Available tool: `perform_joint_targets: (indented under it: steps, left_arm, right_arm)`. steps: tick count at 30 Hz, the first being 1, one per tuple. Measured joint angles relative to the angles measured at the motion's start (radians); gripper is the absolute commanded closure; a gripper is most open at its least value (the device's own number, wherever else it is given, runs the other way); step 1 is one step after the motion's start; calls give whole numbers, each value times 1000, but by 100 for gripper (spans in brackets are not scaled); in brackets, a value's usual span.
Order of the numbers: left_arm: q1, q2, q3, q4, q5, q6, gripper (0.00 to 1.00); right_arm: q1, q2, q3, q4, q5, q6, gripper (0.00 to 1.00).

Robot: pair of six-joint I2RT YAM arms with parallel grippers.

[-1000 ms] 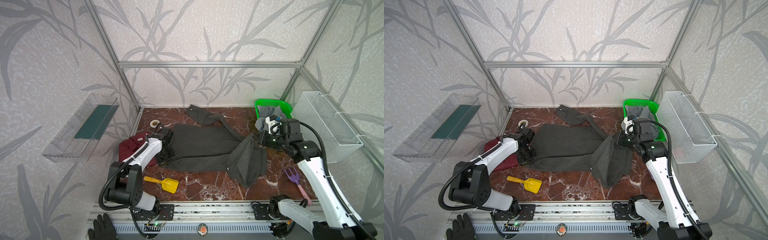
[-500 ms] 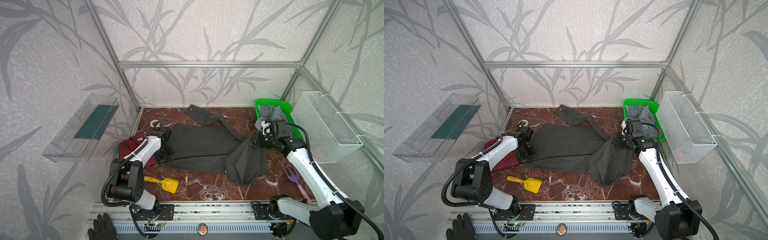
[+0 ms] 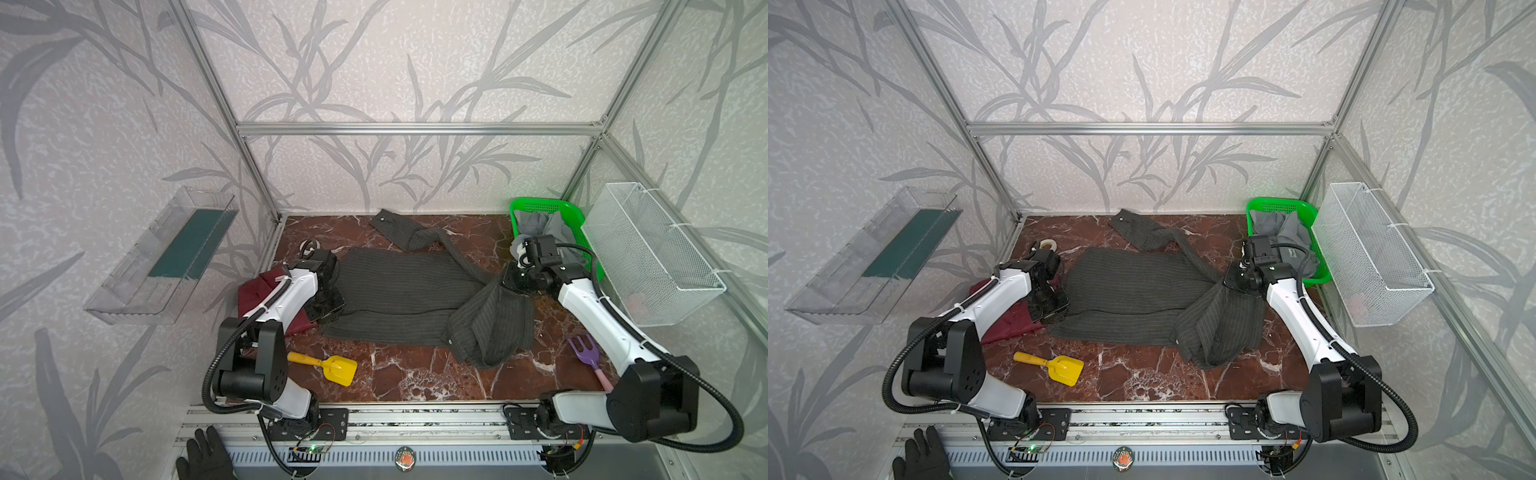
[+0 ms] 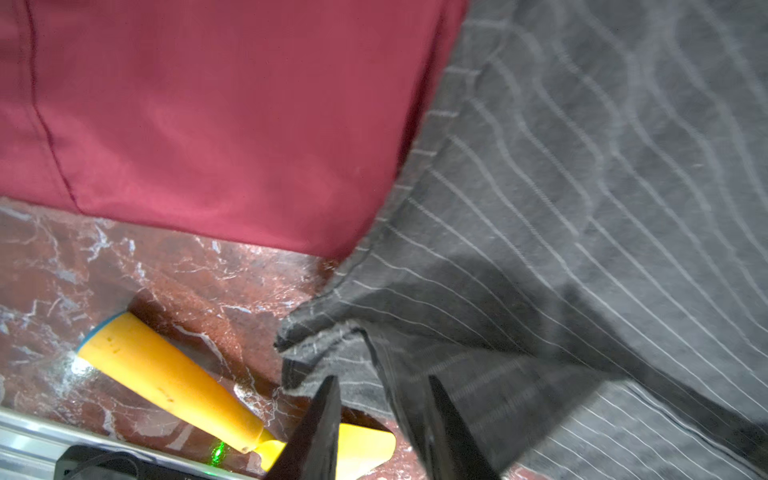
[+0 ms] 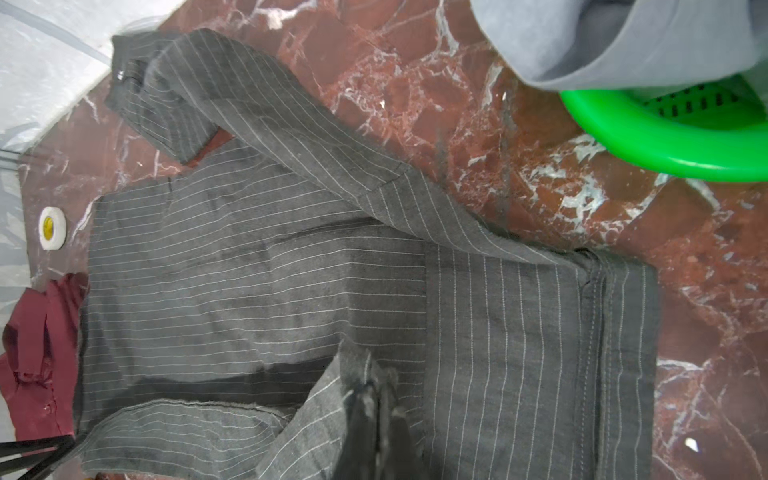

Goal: Fold and stack the long sleeve shirts

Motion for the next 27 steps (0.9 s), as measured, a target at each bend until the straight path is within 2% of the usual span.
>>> perform_joint_targets:
  steps: [1, 2, 7, 13, 19, 27]
  left_arm:
    - [0, -4, 6, 5, 10, -1, 63]
    - [0, -10, 10, 9, 24, -2, 62]
    - [-11, -6, 29, 25, 72, -11, 62]
    - [-29, 79, 45, 69, 112, -23, 62]
    - [-31, 139, 45, 107, 129, -29, 62]
    - [-35, 164, 28, 142, 142, -29, 62]
  right_arm:
    - [-4, 2, 0, 0, -3, 1, 55]
    - [-5, 1, 0, 0, -6, 3, 52]
    - [-10, -24, 0, -19, -11, 31, 46]
    - [-10, -62, -20, -122, 11, 74, 46]
    - [-10, -100, -166, -180, 79, 135, 48]
    - [-10, -7, -234, -159, 132, 197, 50]
